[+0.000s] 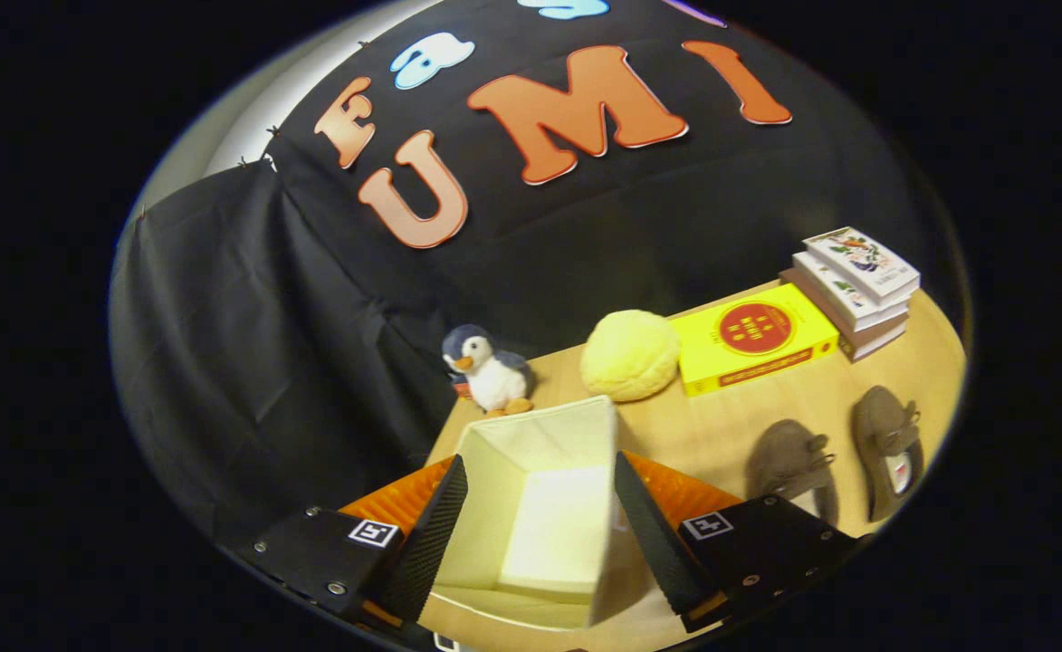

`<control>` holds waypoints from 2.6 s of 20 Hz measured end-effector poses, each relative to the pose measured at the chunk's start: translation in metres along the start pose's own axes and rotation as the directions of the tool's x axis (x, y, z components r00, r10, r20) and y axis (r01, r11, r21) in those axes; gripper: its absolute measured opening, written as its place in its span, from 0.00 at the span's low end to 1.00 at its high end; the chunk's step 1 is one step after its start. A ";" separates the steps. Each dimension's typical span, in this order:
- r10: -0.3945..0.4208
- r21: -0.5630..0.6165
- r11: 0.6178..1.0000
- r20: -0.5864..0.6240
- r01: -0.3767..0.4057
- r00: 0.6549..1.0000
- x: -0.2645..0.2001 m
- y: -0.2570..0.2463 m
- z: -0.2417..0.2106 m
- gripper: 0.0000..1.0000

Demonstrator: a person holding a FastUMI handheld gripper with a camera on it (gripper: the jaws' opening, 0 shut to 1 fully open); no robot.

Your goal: Open the storage box then place both shoes into the box .Put the left shoe in first, then the right shoe, with the right side of both shoes facing outward in a uniform manner.

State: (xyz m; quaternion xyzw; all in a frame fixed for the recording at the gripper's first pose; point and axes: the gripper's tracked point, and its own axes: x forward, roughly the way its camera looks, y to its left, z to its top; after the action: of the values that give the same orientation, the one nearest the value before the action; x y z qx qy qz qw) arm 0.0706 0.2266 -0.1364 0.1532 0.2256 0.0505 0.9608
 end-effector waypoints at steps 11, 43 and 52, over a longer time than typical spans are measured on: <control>-0.360 -0.126 0.923 0.047 0.363 0.932 -0.050 -0.181 -0.025 0.98; -0.478 -0.198 0.868 -0.087 0.456 0.874 -0.021 -0.231 -0.075 0.02; -0.480 -0.114 0.872 -0.022 0.475 0.877 -0.050 -0.155 -0.018 0.02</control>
State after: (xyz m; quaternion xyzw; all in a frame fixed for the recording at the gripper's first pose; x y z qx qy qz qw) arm 0.0225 0.0767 -0.1799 0.0406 0.2773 -0.1727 0.9443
